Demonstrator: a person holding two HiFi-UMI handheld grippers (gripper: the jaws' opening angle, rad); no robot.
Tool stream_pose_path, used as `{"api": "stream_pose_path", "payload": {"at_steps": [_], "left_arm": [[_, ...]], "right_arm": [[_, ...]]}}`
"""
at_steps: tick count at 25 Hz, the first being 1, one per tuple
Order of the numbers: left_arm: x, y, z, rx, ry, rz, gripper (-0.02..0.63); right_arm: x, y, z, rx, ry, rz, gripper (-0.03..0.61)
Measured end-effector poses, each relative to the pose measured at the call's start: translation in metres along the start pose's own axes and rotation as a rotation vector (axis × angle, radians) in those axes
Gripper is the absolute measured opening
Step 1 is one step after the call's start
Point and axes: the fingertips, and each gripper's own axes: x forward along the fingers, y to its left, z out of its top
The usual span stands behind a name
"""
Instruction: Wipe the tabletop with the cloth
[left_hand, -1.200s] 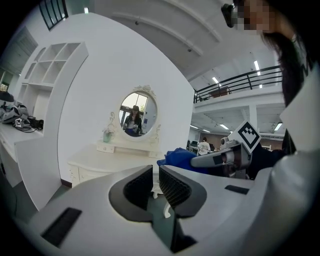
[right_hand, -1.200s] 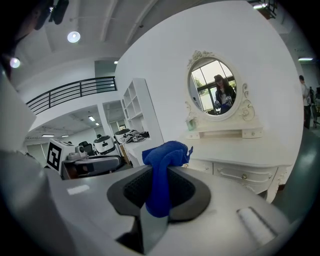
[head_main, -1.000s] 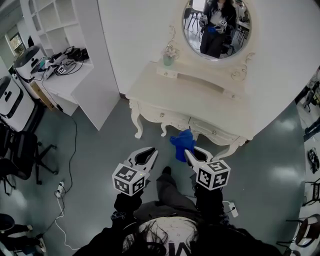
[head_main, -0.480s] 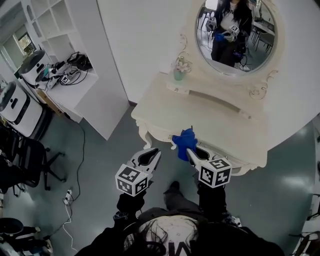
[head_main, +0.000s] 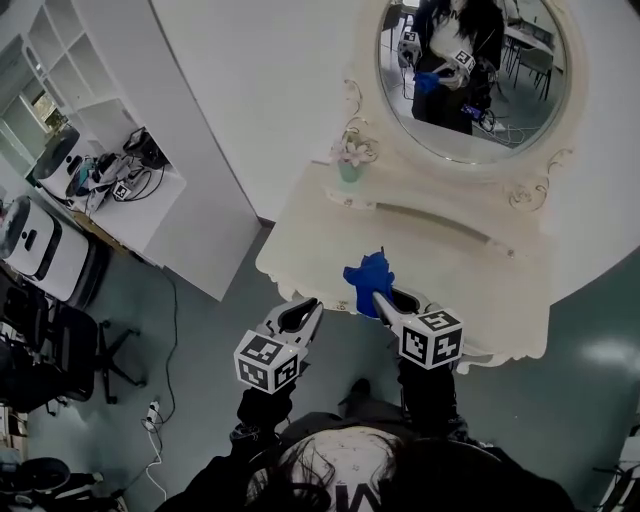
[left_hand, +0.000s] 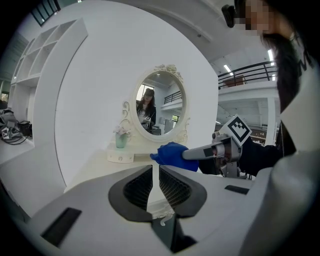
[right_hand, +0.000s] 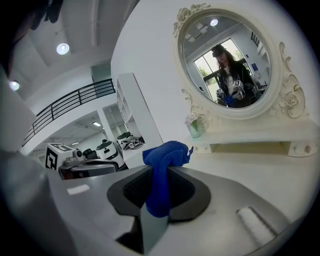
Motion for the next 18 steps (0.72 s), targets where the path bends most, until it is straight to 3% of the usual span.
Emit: {"api": "stream_pose_path", "payload": {"at_steps": [18], "left_arm": [[0.023, 0.02, 0.013, -0.002, -0.003, 0.002, 0.02]], "right_arm": [[0.027, -0.024, 0.011, 0.008, 0.013, 0.0, 0.083]]}}
